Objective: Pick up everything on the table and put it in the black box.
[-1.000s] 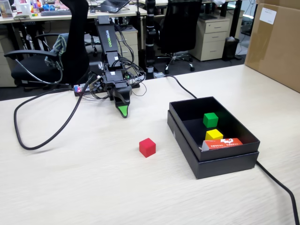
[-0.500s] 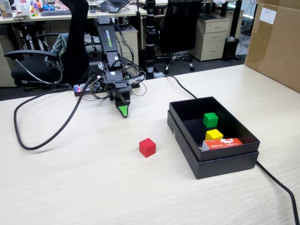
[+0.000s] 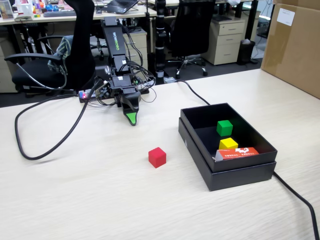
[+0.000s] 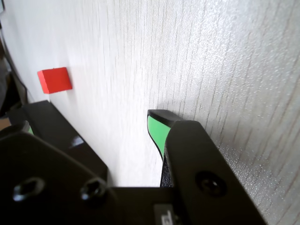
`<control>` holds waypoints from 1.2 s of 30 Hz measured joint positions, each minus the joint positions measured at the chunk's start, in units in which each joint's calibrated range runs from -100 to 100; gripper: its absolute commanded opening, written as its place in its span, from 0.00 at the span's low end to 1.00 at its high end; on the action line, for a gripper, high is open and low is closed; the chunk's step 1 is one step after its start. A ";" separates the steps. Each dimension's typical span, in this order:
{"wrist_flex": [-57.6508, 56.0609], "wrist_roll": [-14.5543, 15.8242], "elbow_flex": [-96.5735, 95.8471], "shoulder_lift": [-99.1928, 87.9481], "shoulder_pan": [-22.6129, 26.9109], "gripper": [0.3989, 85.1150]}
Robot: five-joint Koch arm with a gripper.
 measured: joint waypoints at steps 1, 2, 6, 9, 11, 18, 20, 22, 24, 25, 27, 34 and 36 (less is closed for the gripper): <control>0.00 0.00 0.00 0.00 0.00 0.56; 0.00 0.00 0.00 0.00 0.00 0.56; 0.00 0.00 0.00 0.00 0.00 0.57; 0.00 0.00 0.00 0.00 -0.10 0.57; -0.31 0.00 0.18 -0.13 -0.15 0.57; -20.98 -0.54 13.42 1.68 -0.73 0.56; -26.48 -0.49 17.53 4.14 -0.78 0.56; -33.60 -0.54 25.19 7.51 -0.44 0.56; -39.72 -0.59 35.14 13.20 0.34 0.56; -41.81 -0.44 38.80 15.28 0.49 0.56; -45.84 -0.39 49.20 23.17 1.17 0.56; -56.60 0.49 82.15 54.63 1.71 0.53; -59.93 0.59 89.37 63.69 1.95 0.52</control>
